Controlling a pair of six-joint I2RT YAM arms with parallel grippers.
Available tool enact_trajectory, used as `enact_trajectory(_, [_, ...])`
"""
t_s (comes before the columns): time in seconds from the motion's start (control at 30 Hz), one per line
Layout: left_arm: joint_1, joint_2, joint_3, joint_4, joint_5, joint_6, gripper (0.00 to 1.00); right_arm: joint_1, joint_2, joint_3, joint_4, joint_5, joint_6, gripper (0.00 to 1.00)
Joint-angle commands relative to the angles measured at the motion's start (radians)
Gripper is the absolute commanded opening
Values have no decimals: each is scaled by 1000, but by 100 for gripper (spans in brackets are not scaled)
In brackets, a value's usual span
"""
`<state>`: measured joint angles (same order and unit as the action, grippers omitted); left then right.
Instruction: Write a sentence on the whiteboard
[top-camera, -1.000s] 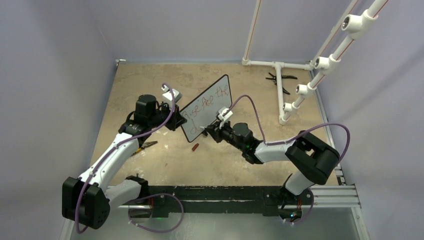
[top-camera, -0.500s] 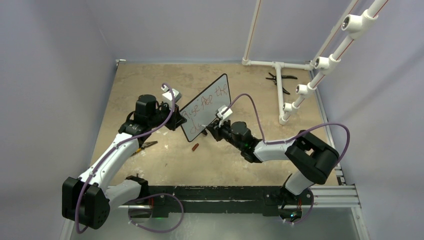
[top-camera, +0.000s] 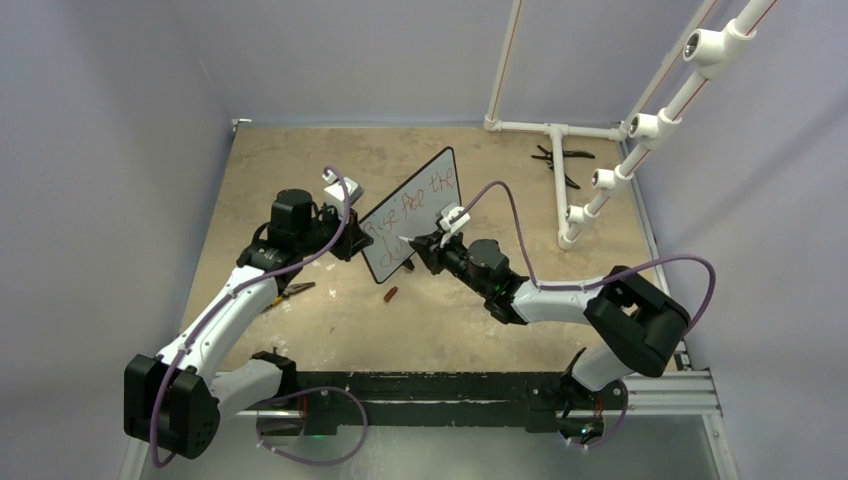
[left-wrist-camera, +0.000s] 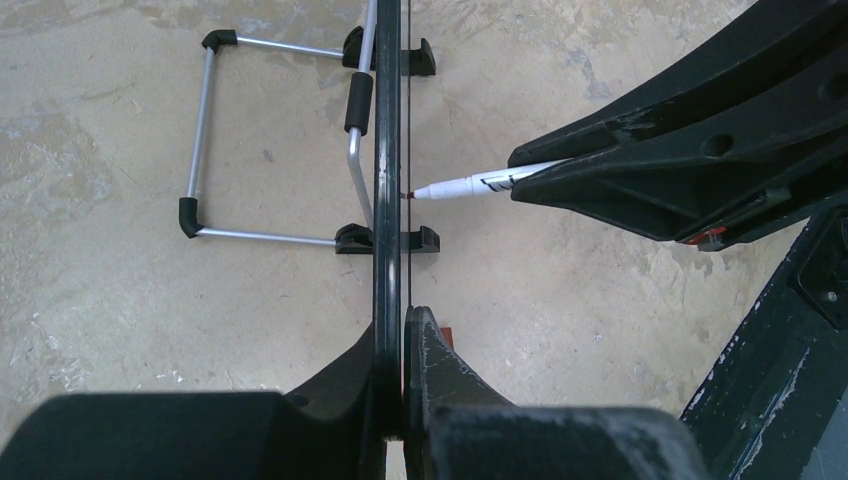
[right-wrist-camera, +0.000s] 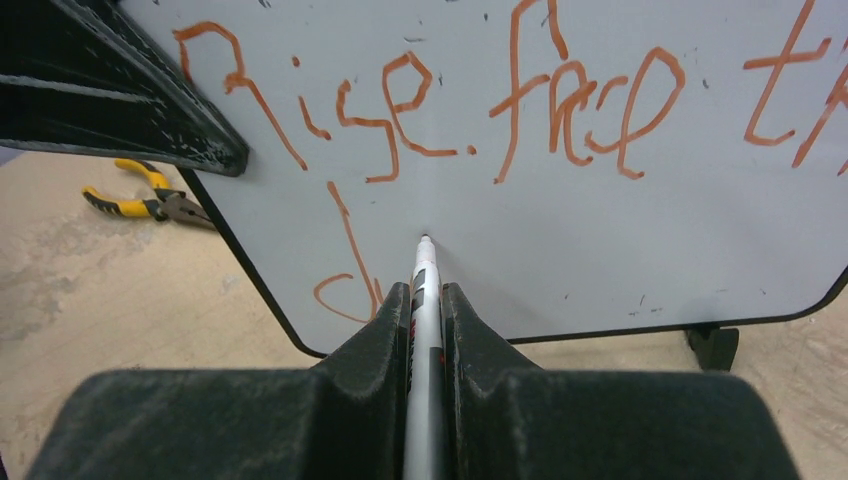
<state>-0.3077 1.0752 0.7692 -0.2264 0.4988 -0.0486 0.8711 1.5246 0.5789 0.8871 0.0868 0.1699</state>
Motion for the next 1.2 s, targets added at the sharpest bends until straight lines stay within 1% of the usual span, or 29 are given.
enact_trajectory(0.0, [-1,-23,7,11,52,0,0,-1,-24,34,50,-32,-20,0])
enact_trajectory(0.13, [-1,-23,7,12,52,0,0,-1,-13,25,49,-37,-13,0])
enact_trajectory(0.37, [-1,-23,7,11,52,0,0,-1,9,16,25,3,2,0])
enact_trajectory(0.57, [-1,-23,7,11,52,-1,0,-1,39,31,12,45,21,0])
enact_trajectory(1.07, [-1,-21,8,13,55,-1,0,-1,92,52,-22,78,36,0])
enact_trajectory(1.17, [-1,-23,7,13,55,-2,0,-1,101,57,-37,104,47,0])
